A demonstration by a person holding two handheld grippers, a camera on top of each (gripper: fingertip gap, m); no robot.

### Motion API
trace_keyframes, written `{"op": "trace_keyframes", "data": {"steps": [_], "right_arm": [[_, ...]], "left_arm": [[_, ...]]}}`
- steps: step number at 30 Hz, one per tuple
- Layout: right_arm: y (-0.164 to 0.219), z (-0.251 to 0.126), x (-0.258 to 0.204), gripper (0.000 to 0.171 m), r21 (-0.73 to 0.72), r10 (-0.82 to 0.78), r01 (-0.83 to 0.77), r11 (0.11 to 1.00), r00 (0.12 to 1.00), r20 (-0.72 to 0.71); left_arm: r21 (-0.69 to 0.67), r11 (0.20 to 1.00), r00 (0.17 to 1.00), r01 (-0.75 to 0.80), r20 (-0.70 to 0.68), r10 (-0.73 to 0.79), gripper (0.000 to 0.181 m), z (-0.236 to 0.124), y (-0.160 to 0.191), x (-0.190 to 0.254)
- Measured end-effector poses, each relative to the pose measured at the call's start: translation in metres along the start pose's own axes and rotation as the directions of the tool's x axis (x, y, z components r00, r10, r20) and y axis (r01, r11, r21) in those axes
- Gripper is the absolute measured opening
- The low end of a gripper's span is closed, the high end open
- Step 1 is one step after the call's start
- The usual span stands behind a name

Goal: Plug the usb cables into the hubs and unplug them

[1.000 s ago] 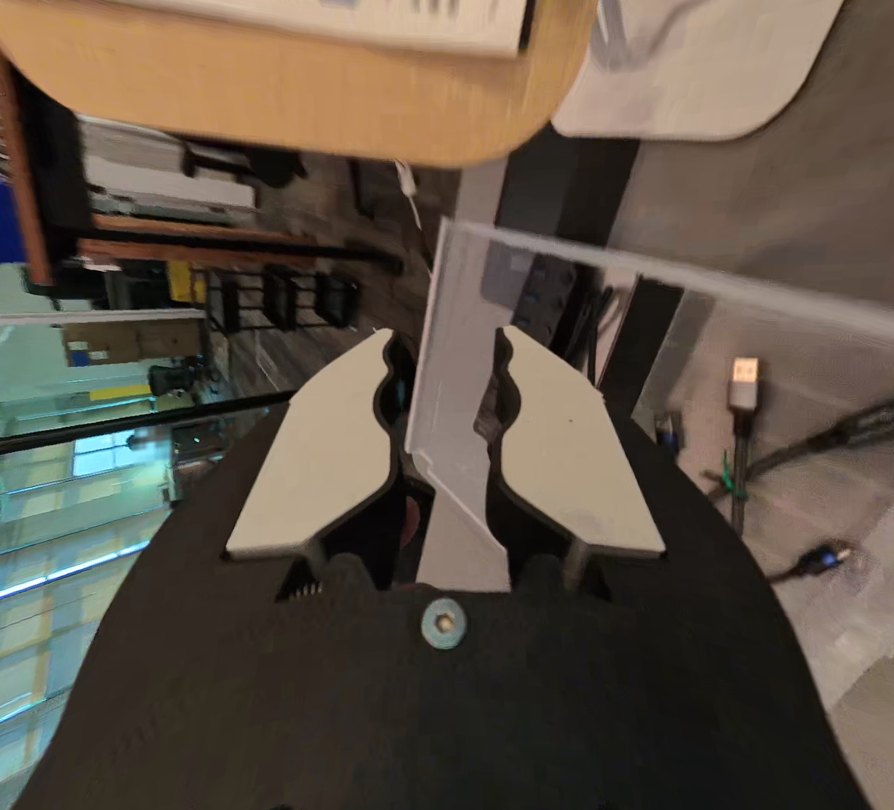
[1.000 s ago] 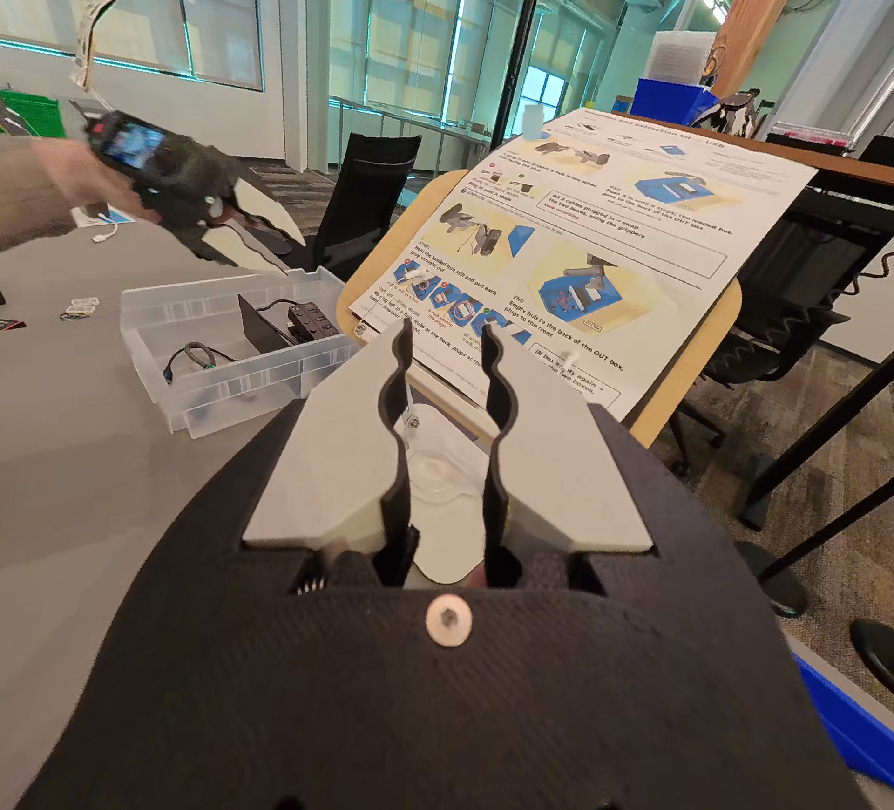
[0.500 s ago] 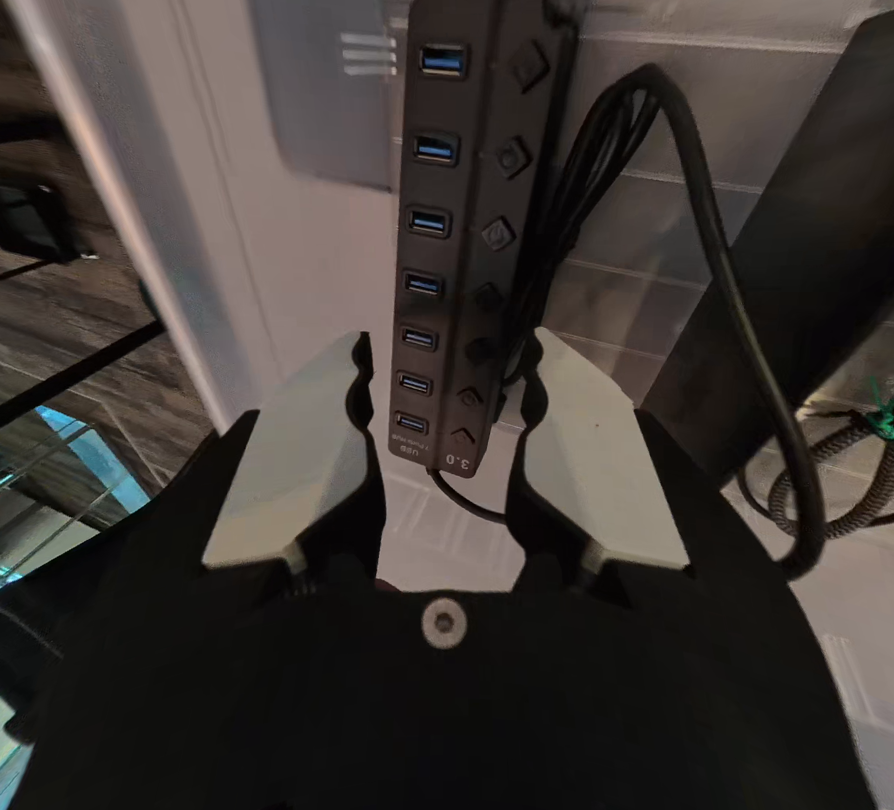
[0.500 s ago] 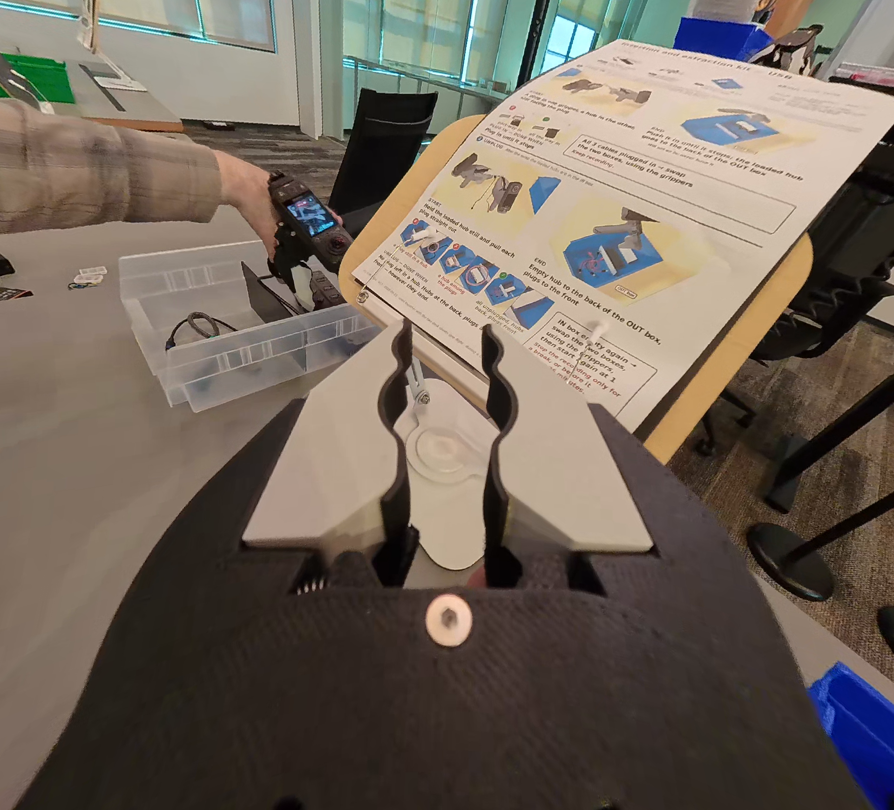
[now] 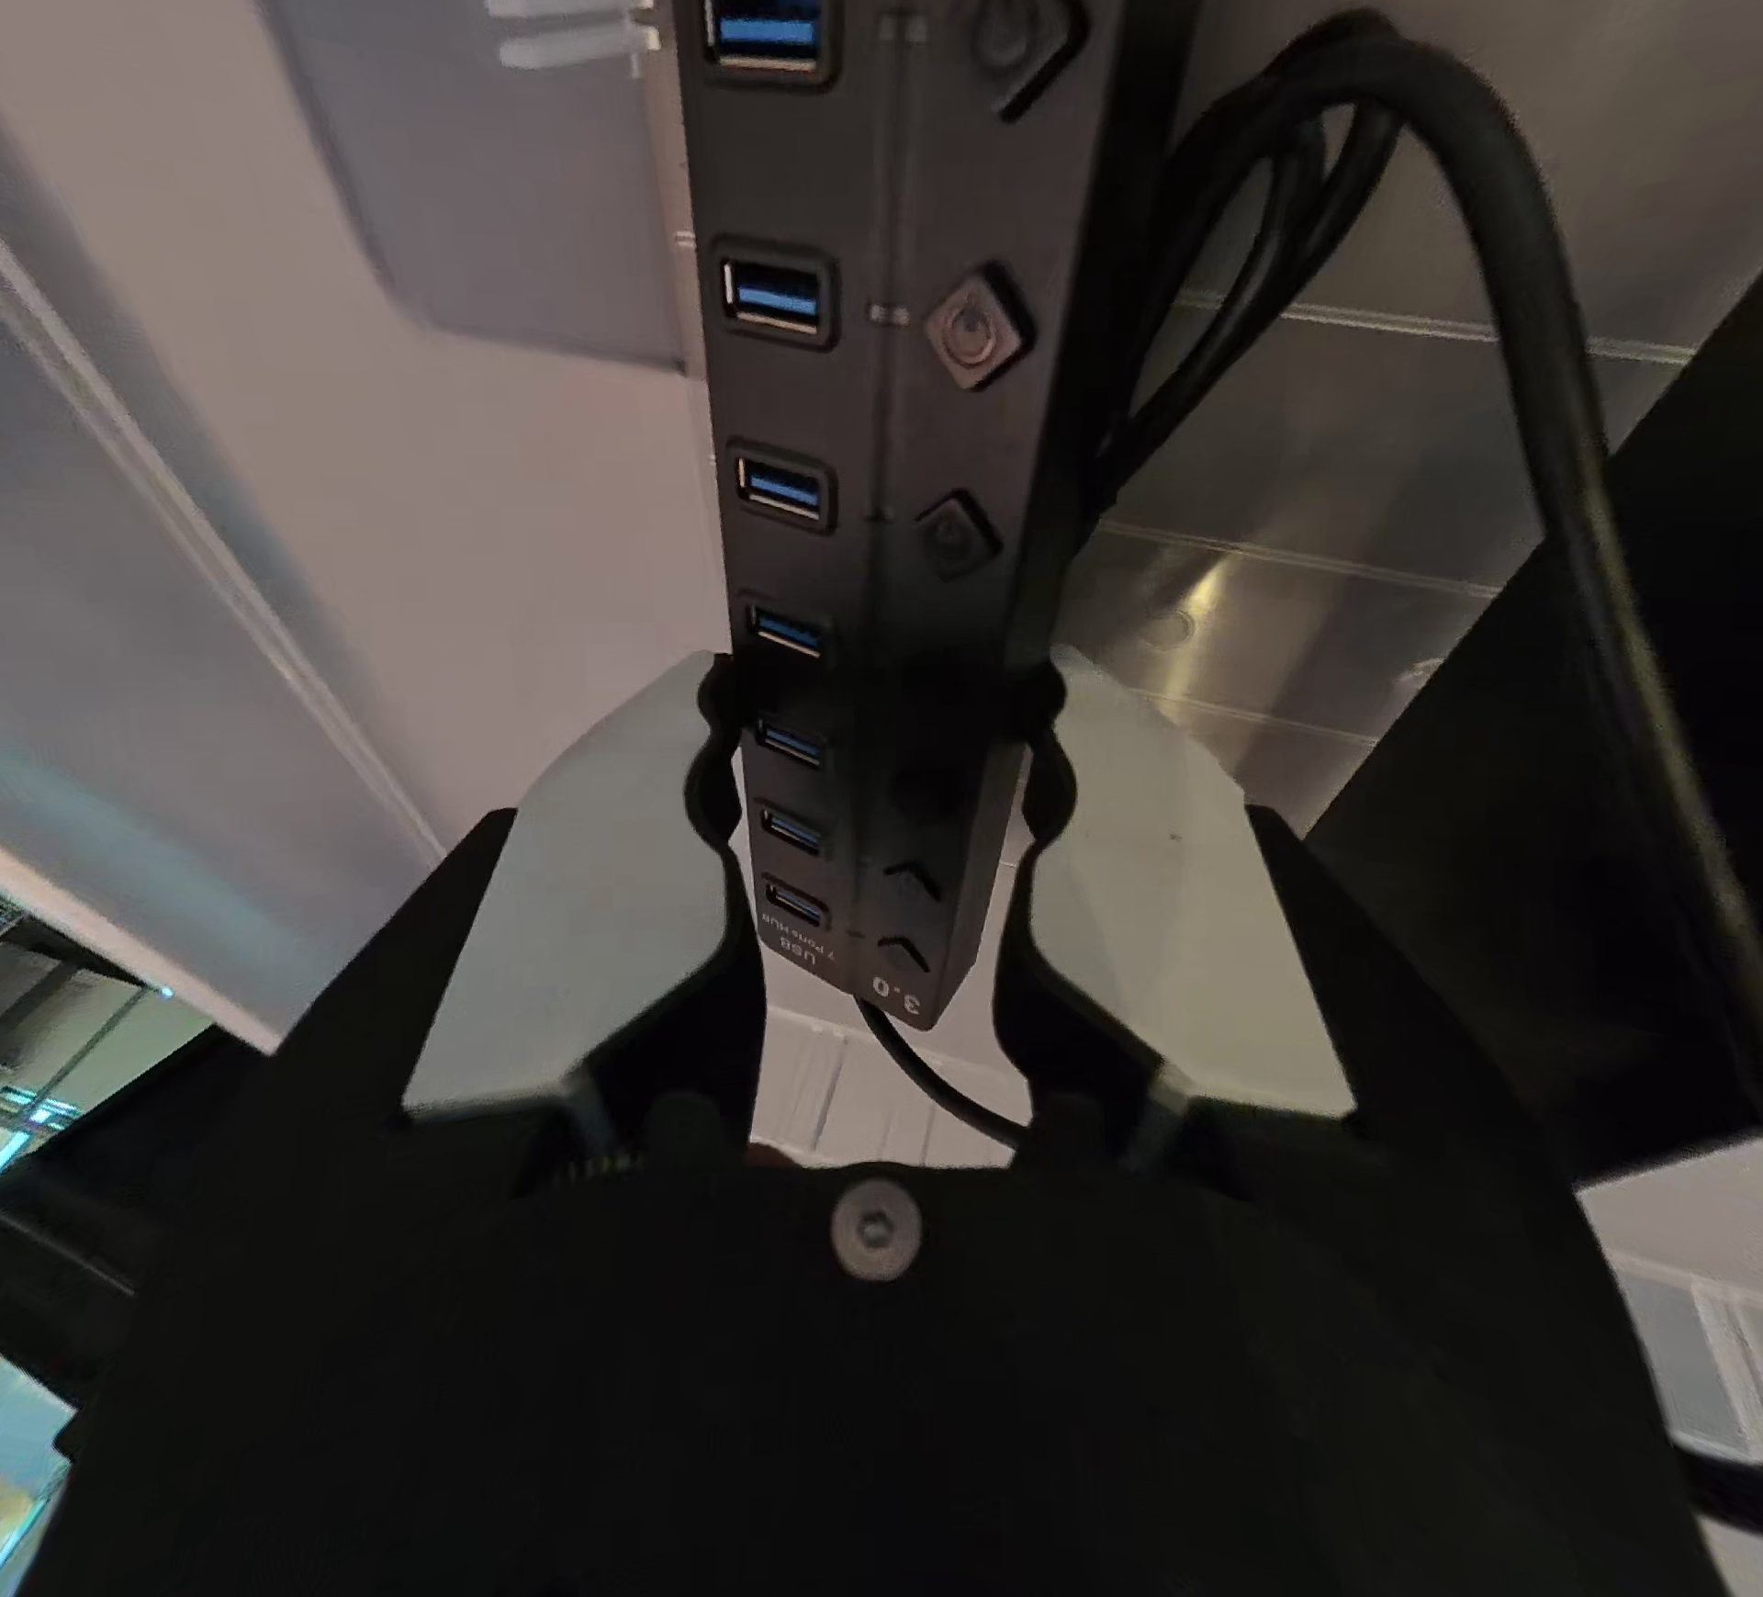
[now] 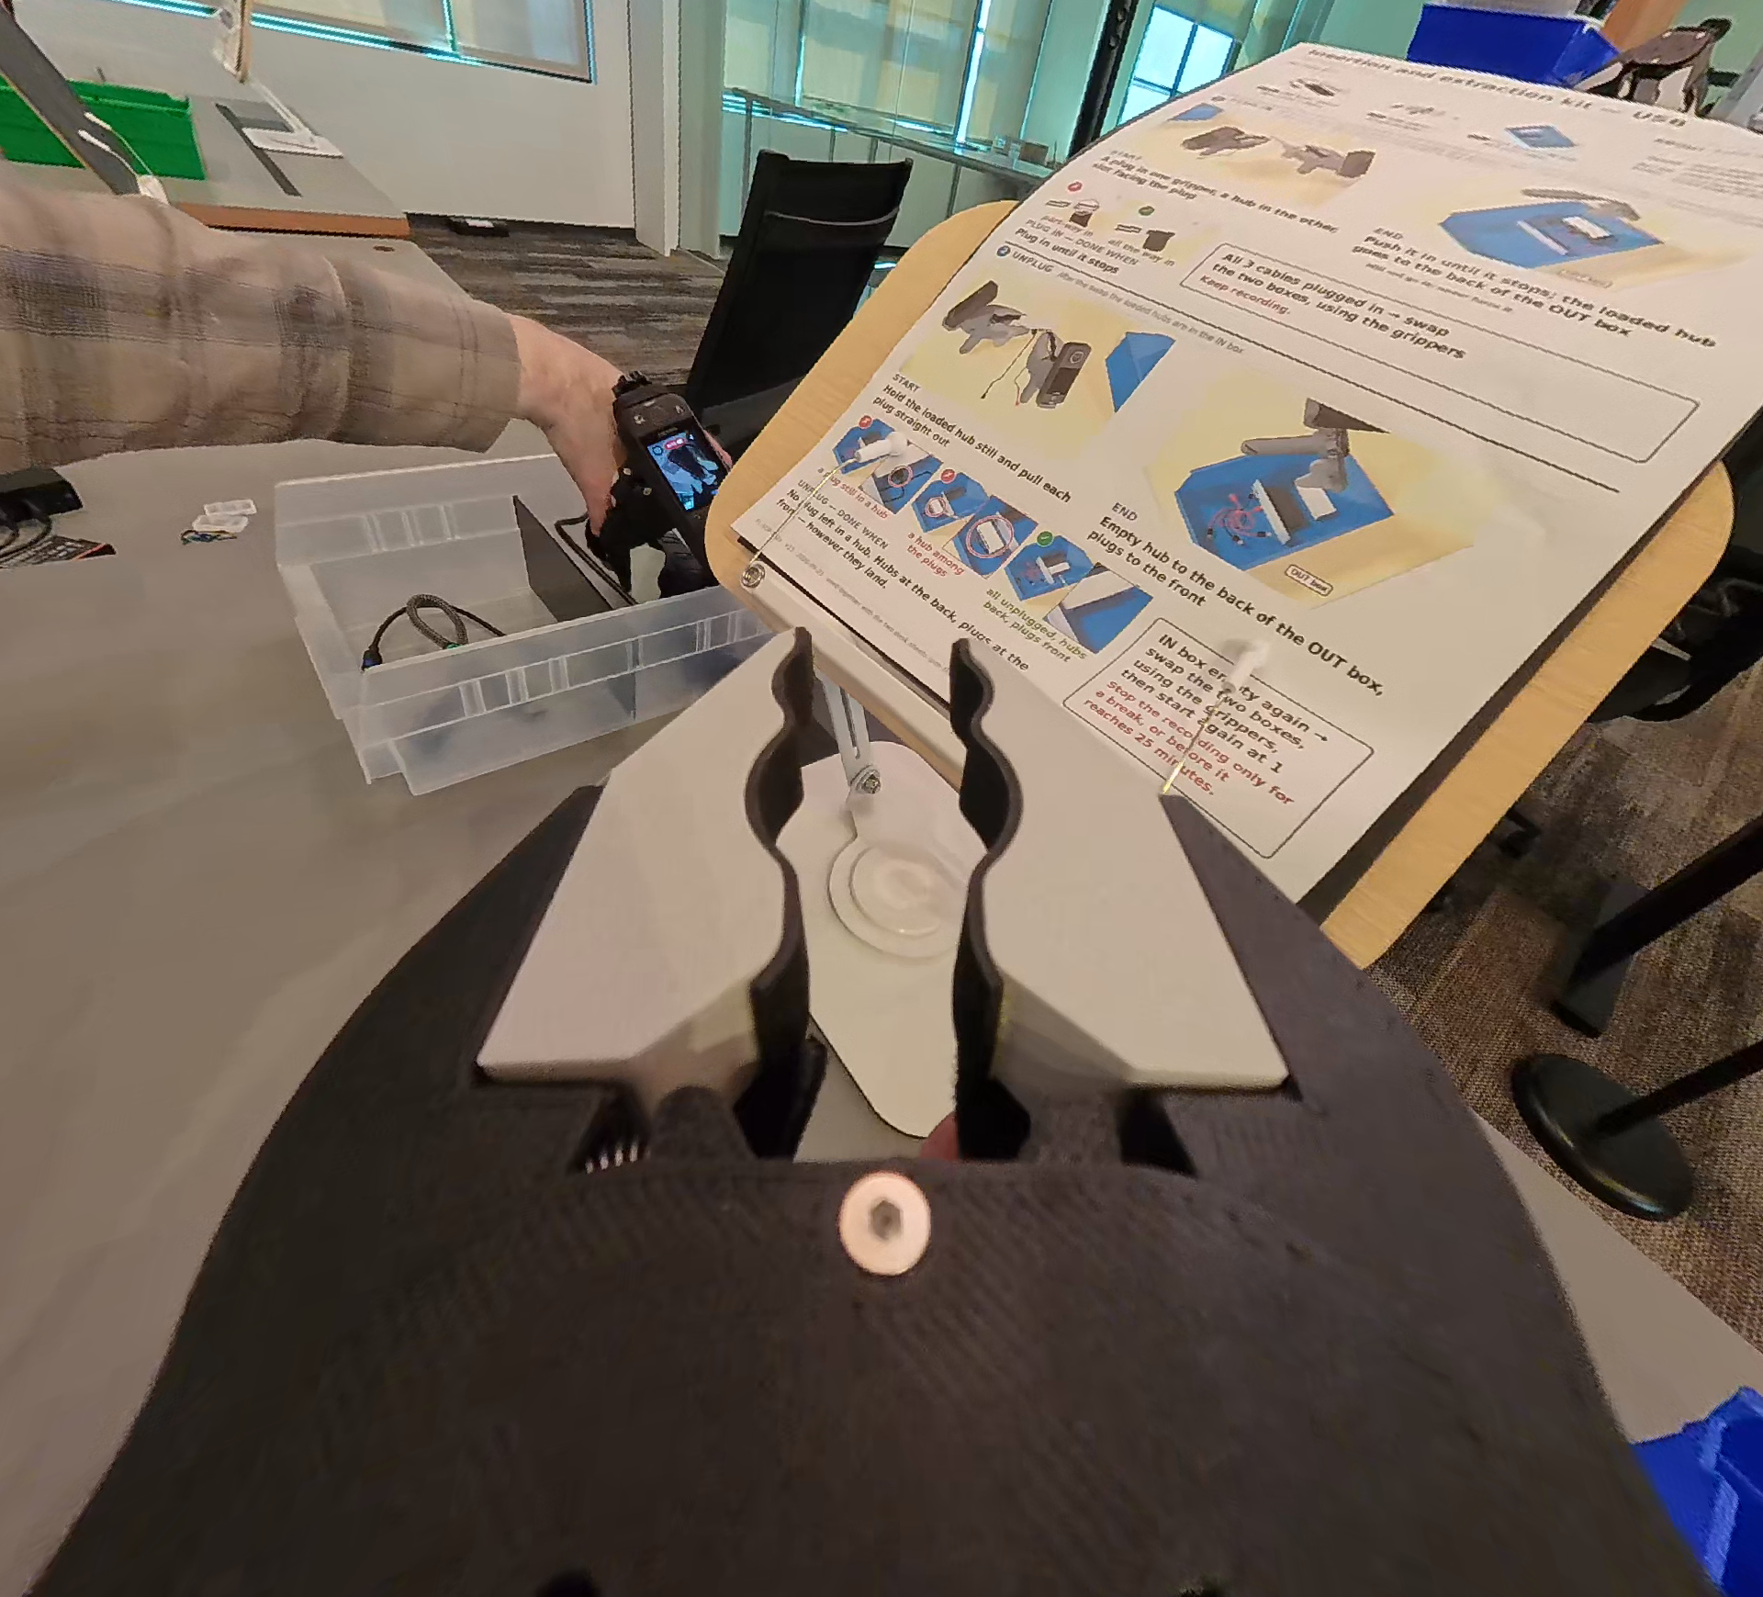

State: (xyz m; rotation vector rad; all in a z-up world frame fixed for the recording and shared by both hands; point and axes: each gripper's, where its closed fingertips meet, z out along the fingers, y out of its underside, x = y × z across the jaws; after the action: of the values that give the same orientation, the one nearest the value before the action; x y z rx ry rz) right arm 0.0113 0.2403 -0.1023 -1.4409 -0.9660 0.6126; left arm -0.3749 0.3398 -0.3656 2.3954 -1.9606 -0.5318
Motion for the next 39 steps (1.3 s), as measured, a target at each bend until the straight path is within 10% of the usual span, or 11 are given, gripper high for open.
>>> {"op": "trace_keyframes", "data": {"steps": [24,39], "right_arm": [[-0.023,-0.019,0.000,0.026,0.087,-0.007,0.007,0.996,1.000,0.003],[-0.046,-0.042,-0.001,0.027,0.173,-0.012,0.010,0.985,1.000,0.005]], "left_arm": [[0.096,0.992,0.918,0.081,0.381,-0.112,0.057,-0.115,0.044,-0.025],[0.141,0.975,0.717,0.172,0.661,-0.222,0.057,-0.309,0.096,-0.063]]}}
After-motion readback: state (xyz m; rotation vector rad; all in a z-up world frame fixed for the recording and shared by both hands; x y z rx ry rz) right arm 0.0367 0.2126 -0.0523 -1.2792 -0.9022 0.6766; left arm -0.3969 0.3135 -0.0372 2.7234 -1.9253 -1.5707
